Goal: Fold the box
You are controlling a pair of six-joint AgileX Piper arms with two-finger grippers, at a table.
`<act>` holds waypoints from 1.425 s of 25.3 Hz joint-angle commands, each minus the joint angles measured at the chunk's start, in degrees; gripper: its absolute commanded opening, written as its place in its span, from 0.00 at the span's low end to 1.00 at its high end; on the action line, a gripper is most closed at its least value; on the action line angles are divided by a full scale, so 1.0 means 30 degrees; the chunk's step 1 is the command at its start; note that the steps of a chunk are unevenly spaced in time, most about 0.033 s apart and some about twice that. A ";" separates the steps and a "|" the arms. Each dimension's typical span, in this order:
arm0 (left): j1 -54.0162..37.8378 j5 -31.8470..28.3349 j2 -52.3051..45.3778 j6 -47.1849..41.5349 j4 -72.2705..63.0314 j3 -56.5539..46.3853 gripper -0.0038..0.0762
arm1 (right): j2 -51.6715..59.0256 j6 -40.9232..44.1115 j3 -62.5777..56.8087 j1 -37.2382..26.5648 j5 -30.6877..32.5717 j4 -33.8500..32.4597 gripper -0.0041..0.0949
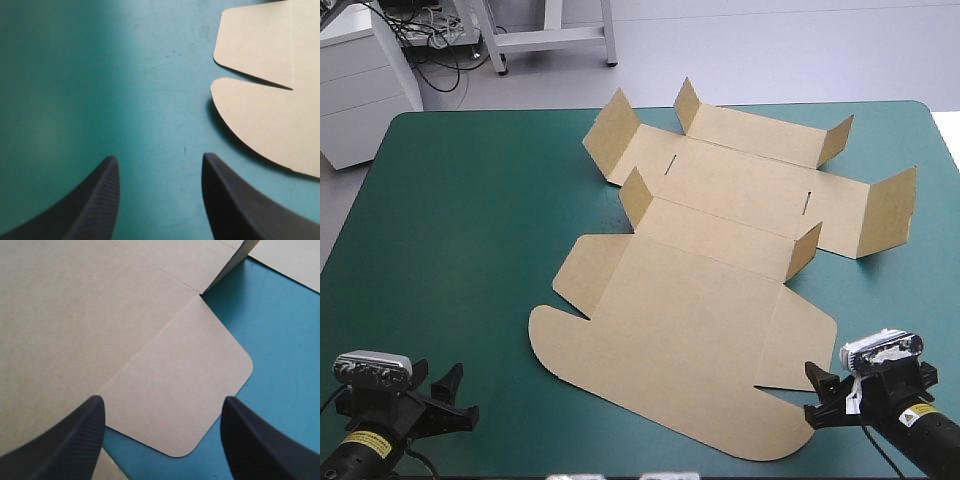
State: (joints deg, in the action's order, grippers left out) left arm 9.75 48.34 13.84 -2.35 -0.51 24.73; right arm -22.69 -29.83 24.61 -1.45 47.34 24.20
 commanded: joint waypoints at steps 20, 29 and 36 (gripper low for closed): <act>0.0040 -0.0822 0.7545 -0.0058 -0.0987 0.5990 0.50 | -0.4681 0.5957 0.6132 -0.0009 -0.1299 -0.2964 0.65; 0.0040 0.0144 1.0655 0.0308 -0.0987 0.7848 0.50 | -1.1541 0.8482 1.0220 -0.0009 0.1466 -0.2893 0.65; 0.0040 0.0240 1.0655 0.0379 -0.0987 0.7848 0.50 | -1.6619 0.8482 1.3864 -0.0009 0.1920 -0.1389 0.65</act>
State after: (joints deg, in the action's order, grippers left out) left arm 9.75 51.41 45.97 -1.46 -3.09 46.24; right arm -70.12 -4.30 61.65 -1.45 54.27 17.91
